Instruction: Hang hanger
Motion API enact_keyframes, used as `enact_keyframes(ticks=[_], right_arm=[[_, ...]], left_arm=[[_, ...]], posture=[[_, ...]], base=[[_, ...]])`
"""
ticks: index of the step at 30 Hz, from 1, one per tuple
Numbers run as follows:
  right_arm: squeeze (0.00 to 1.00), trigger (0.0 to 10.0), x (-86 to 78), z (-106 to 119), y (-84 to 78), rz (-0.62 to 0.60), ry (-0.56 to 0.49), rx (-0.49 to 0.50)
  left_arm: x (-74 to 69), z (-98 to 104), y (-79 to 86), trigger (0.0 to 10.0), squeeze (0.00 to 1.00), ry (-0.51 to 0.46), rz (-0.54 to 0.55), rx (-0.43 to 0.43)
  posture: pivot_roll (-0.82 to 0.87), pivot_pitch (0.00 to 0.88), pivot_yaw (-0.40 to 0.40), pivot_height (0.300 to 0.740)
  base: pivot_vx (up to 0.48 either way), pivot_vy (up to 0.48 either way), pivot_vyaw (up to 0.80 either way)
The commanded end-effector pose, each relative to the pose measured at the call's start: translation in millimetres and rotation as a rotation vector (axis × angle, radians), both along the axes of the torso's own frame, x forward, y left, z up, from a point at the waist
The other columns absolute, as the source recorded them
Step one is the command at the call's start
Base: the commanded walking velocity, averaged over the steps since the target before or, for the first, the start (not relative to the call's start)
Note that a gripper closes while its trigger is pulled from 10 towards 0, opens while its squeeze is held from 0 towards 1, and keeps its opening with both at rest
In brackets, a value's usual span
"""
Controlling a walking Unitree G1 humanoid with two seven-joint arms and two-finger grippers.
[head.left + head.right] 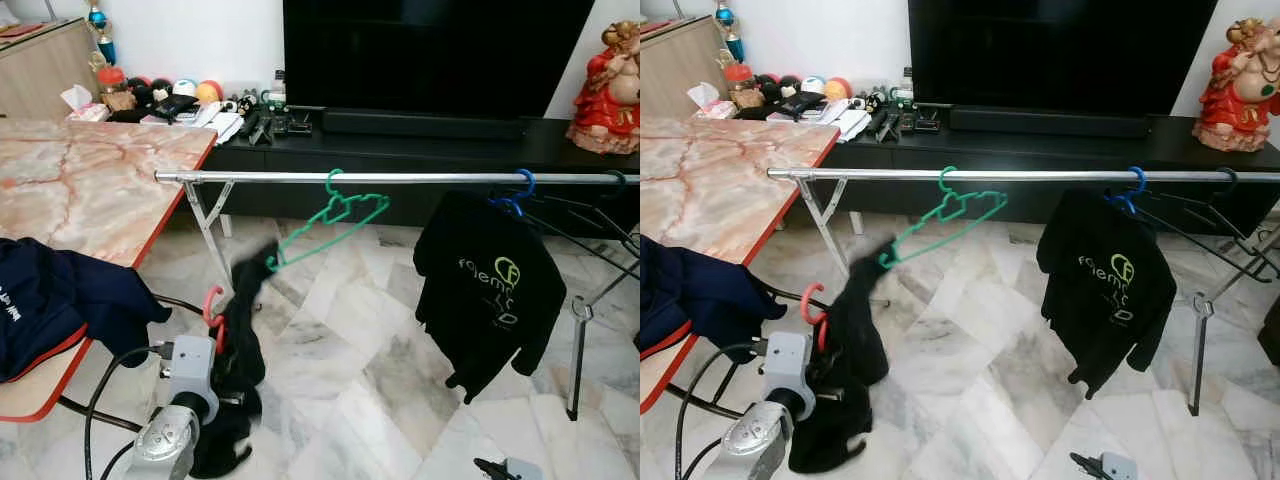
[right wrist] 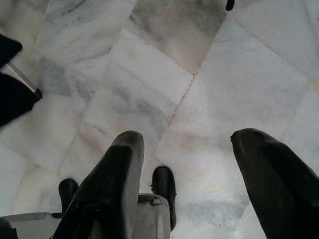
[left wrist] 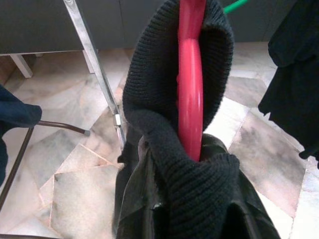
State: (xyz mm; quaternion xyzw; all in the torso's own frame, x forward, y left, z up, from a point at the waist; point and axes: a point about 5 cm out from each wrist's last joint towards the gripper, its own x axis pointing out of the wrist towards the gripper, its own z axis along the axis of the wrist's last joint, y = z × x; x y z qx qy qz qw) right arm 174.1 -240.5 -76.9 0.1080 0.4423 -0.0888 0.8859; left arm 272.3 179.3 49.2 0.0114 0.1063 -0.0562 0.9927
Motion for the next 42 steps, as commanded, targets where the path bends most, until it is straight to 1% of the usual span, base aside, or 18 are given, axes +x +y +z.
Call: enact_keyframes(ticks=[1, 5, 8, 11, 18, 24, 31, 42], right_arm=[[0.00, 10.0, -0.8, 0.6, -3.9, -0.014, 0.003, 0.001], [0.00, 10.0, -1.6, -0.4, -1.3, -0.009, 0.004, 0.007], [0.00, 10.0, -1.4, -0.9, 0.7, -0.007, 0.003, 0.013], [0.00, 10.0, -1.3, -1.2, 1.9, -0.007, 0.002, 0.015], [0.00, 10.0, -1.6, -1.3, 1.8, -0.024, 0.000, 0.017], [0.00, 10.0, -1.4, -1.6, 3.0, -0.024, 0.002, 0.019], [0.00, 10.0, -0.9, -1.4, 3.1, -0.021, 0.001, 0.021], [0.00, 10.0, -0.9, -1.6, 4.1, -0.021, 0.002, 0.026]], left_arm=[[2.6, 10.9, -1.9, 10.0, 0.00, -0.044, -0.027, 0.035], [-0.3, 8.2, 0.6, 10.0, 0.00, -0.036, -0.024, 0.053], [-1.9, 9.8, 0.8, 10.0, 0.00, -0.031, -0.026, 0.061], [-2.5, 11.6, -0.6, 10.0, 0.00, -0.038, -0.035, 0.076], [-3.5, 10.3, -3.4, 10.0, 0.00, -0.024, -0.053, 0.075], [-7.1, 7.4, -3.9, 10.0, 0.00, -0.007, -0.053, 0.076], [-7.2, 8.5, -2.3, 10.0, 0.00, -0.010, -0.048, 0.076], [-6.4, 10.5, -4.9, 10.0, 0.00, -0.015, -0.050, 0.073]], posture=[[-0.03, 0.008, -0.005, 0.740], [-0.03, 0.008, -0.003, 0.740], [-0.03, 0.013, -0.004, 0.740], [-0.03, 0.017, -0.003, 0.740], [-0.03, 0.023, 0.000, 0.740], [-0.03, 0.027, -0.003, 0.740], [-0.03, 0.027, -0.003, 0.740], [-0.03, 0.027, -0.006, 0.740]], base=[[0.000, 0.000, 0.00], [0.000, 0.000, 0.00], [0.000, -0.080, 0.00], [0.000, -0.466, 0.00], [0.000, -0.469, 0.00], [0.000, -0.469, 0.00], [0.000, -0.469, 0.00], [0.000, -0.467, 0.00]])
